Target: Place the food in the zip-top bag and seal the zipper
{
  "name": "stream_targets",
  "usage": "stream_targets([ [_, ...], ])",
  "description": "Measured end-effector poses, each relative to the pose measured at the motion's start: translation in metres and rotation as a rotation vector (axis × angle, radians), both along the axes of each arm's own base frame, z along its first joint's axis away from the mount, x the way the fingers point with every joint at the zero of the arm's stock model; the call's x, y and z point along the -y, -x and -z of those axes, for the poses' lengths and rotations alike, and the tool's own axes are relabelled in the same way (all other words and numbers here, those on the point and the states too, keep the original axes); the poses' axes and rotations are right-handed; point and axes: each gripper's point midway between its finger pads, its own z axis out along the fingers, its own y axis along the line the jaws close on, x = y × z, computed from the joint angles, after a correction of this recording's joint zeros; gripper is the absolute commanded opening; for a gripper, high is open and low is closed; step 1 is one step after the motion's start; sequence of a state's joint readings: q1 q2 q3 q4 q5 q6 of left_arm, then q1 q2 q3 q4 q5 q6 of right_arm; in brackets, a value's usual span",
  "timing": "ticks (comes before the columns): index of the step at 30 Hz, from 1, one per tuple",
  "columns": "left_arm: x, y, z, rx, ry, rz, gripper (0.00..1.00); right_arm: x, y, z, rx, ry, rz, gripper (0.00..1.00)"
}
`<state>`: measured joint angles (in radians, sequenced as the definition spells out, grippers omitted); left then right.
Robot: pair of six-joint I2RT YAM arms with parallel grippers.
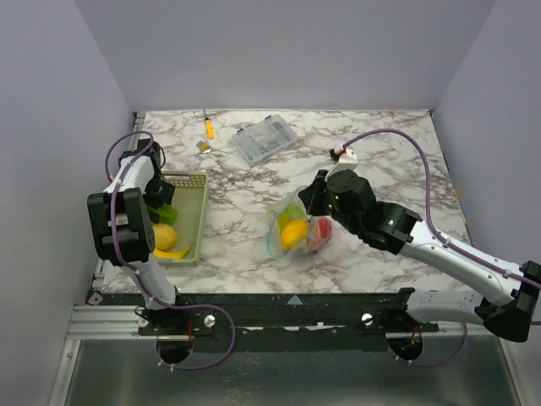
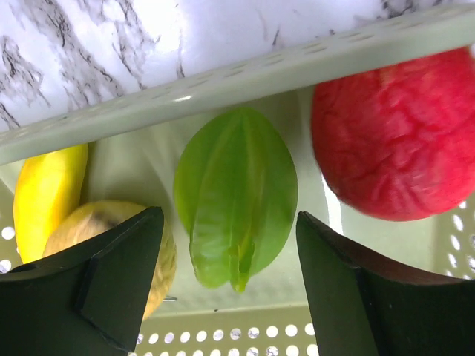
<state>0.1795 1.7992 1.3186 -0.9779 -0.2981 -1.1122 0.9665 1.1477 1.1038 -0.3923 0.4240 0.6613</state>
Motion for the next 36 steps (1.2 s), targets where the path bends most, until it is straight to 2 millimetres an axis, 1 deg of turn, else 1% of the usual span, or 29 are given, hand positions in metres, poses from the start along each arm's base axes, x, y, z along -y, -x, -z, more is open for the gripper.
stream_targets([
  [4,0.005,0.009,0.010,-0.026,0.024,0.002,0.76,0.000,0.000,0.000,0.002,-0.001,0.000,0.01],
  [6,0.006,0.013,0.013,-0.036,0.033,0.004,0.78,0.000,0.000,0.000,0.002,-0.001,0.000,0.01],
  [7,0.007,0.014,0.015,-0.040,0.037,0.005,0.77,0.000,0.000,0.000,0.001,-0.001,0.000,0.01],
  [8,0.008,0.014,0.015,-0.038,0.044,0.006,0.73,0.000,0.000,0.000,0.002,-0.001,0.000,0.01],
  [10,0.009,0.011,0.015,-0.026,0.050,0.007,0.62,0.000,0.000,0.000,0.002,0.000,-0.001,0.01],
  [11,0.009,0.010,0.015,-0.021,0.052,0.010,0.50,0.000,0.000,0.000,0.003,0.002,-0.002,0.01],
  [13,0.009,0.008,0.017,-0.011,0.053,0.009,0.35,0.000,0.000,0.000,0.003,0.002,-0.002,0.01],
  [18,0.008,0.009,0.018,-0.006,0.054,0.011,0.33,0.000,0.000,0.000,0.004,0.004,-0.003,0.01],
  [22,0.009,0.011,0.013,0.012,0.053,0.016,0.32,0.000,0.000,0.000,0.004,0.004,-0.003,0.01],
  [24,0.012,0.012,0.005,0.037,0.054,0.030,0.31,0.000,0.000,0.000,0.004,0.005,-0.003,0.01],
  [26,0.018,0.012,-0.008,0.077,0.055,0.052,0.31,0.000,0.000,0.000,0.003,0.005,-0.003,0.01],
  [28,0.027,0.011,-0.024,0.123,0.046,0.095,0.31,-0.001,-0.001,0.001,0.003,0.006,-0.002,0.01],
  [30,0.045,0.008,-0.044,0.183,0.036,0.170,0.31,-0.001,-0.001,0.001,0.002,0.007,-0.003,0.01],
  [32,0.071,0.007,-0.065,0.248,0.032,0.275,0.31,-0.001,-0.001,0.002,0.000,0.007,-0.003,0.01],
  [34,0.103,0.010,-0.087,0.318,0.033,0.397,0.29,-0.001,-0.001,0.002,0.000,0.008,-0.003,0.00],
  [35,0.113,0.011,-0.094,0.343,0.036,0.438,0.28,-0.001,-0.001,0.002,0.000,0.009,-0.003,0.01],
  [36,0.136,0.017,-0.107,0.396,0.049,0.528,0.28,-0.001,-0.001,0.002,0.000,0.009,-0.002,0.01],
])
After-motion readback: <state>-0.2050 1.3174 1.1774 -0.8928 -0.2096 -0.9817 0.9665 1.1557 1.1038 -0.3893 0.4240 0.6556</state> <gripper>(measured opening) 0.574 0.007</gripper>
